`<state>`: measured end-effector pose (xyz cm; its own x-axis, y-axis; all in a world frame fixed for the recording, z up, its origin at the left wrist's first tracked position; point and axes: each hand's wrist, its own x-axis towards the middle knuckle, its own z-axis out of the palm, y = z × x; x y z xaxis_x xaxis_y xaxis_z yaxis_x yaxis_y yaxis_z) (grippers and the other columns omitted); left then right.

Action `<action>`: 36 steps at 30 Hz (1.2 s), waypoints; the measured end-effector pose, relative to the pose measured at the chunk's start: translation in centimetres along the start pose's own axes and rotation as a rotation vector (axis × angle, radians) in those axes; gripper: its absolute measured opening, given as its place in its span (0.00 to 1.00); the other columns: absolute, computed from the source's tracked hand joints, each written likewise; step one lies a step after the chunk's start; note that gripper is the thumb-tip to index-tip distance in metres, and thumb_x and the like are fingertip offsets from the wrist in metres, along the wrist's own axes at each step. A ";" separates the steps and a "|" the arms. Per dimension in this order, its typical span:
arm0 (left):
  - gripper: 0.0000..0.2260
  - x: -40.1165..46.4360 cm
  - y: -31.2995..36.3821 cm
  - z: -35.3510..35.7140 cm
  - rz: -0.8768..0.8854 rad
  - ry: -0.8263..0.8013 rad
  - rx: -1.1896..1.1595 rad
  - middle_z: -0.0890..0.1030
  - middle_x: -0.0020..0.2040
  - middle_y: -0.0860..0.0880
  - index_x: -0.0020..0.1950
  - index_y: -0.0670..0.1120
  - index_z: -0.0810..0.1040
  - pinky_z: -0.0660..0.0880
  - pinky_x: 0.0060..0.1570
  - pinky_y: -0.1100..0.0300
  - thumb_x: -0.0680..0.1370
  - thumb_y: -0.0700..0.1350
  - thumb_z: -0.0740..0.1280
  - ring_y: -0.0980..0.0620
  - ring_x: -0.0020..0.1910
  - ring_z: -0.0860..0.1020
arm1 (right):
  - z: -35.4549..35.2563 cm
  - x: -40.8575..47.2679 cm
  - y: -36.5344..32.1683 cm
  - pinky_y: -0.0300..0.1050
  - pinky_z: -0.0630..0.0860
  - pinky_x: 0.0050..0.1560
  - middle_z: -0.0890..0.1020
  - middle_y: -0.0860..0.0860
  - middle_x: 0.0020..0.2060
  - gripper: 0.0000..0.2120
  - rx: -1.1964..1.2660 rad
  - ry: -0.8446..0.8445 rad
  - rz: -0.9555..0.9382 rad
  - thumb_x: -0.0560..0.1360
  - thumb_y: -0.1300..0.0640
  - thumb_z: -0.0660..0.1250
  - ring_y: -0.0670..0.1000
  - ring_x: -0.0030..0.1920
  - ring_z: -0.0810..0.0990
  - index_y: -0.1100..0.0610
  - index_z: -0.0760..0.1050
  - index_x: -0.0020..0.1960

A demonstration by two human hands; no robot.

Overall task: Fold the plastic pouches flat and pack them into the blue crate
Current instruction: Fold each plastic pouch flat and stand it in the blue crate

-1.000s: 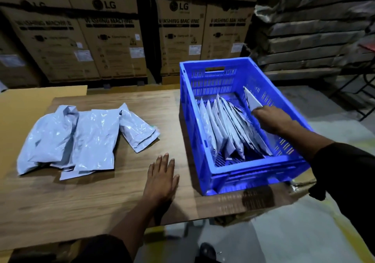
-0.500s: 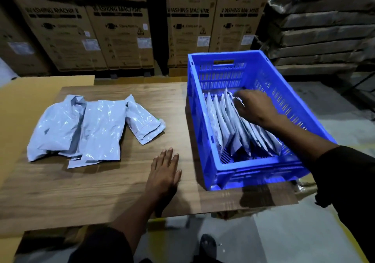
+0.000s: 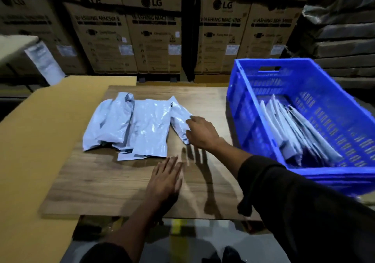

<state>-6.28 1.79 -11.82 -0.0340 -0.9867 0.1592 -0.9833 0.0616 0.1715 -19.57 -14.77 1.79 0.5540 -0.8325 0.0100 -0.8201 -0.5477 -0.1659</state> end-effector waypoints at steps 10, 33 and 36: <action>0.21 -0.9 -1.1 0.5 -0.012 0.211 -0.055 0.77 0.70 0.44 0.67 0.43 0.79 0.74 0.65 0.44 0.79 0.52 0.61 0.41 0.66 0.75 | 6.9 4.2 -1.4 0.68 0.61 0.67 0.72 0.56 0.65 0.19 -0.112 -0.062 0.129 0.79 0.47 0.59 0.61 0.67 0.71 0.55 0.65 0.66; 0.18 -3.5 0.6 -1.1 0.273 0.357 0.031 0.73 0.73 0.38 0.68 0.37 0.77 0.70 0.70 0.42 0.82 0.45 0.61 0.37 0.73 0.71 | 6.8 -12.9 0.2 0.61 0.58 0.74 0.59 0.51 0.79 0.31 -0.002 -0.167 -0.034 0.78 0.47 0.54 0.56 0.78 0.58 0.53 0.57 0.79; 0.24 -5.1 0.8 -1.8 0.209 0.350 0.051 0.66 0.79 0.40 0.74 0.39 0.73 0.65 0.73 0.39 0.80 0.48 0.63 0.40 0.78 0.64 | 7.5 -14.5 0.0 0.62 0.56 0.75 0.62 0.49 0.78 0.30 0.058 -0.140 -0.169 0.75 0.51 0.53 0.55 0.78 0.58 0.52 0.62 0.77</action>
<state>-6.56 7.19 -10.75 -0.1794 -0.8421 0.5086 -0.9695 0.2390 0.0537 -26.51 -2.05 -5.75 0.7008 -0.7072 -0.0939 -0.7064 -0.6694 -0.2301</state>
